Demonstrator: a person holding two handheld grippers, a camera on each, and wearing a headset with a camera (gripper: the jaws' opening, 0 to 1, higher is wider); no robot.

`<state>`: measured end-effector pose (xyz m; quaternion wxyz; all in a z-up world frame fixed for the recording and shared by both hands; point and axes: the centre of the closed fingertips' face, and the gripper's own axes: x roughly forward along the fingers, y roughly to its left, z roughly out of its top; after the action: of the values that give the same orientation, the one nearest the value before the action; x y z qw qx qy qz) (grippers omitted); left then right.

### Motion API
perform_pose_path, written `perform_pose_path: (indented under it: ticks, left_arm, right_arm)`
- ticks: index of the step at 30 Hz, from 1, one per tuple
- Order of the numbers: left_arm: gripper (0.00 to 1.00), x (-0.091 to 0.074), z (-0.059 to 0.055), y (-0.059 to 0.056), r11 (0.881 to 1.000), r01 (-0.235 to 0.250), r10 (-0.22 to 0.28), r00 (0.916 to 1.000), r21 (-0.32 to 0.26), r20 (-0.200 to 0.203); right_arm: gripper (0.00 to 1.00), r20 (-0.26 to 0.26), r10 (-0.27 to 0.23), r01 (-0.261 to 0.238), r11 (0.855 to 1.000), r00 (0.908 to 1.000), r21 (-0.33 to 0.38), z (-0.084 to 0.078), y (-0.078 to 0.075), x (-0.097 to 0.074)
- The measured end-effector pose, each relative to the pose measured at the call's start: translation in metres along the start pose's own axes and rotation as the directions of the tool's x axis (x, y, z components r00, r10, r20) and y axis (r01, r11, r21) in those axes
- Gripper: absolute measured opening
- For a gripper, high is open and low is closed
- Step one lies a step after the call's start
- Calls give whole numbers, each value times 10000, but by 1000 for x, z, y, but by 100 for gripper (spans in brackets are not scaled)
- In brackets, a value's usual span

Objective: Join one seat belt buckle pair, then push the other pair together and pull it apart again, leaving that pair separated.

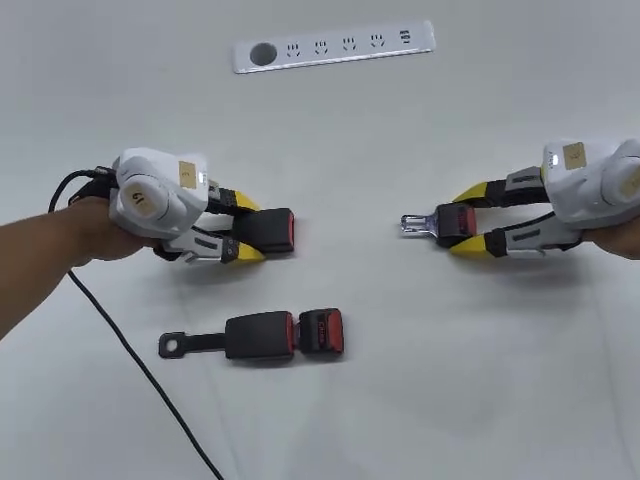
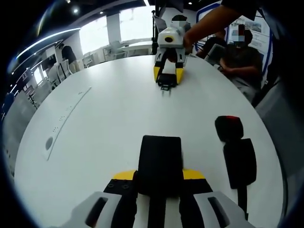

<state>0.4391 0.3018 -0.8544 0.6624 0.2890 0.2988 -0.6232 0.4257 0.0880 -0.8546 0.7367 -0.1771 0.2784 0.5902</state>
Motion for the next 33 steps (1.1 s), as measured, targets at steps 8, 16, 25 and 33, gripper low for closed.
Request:
perform_pose_path:
  ticks: [8,16,25,33]
  left_arm:
    - [35,0,0,-1,10000,60,-59,9999,47,-159]
    - [34,1,0,-1,10000,69,-68,9998,48,-208]
    - [34,1,0,-1,10000,76,-74,9995,56,-315]
    - [34,2,0,-1,10000,75,-73,9993,44,-373]
  right_arm:
    - [36,219,61,-59,9999,9997,-89,2,1,2]
    - [36,409,214,-210,9997,9989,-113,6,3,6]
    - [36,755,398,-388,9991,9964,-147,18,9,21]
    - [36,1154,356,-374,9992,9927,137,27,9,31]
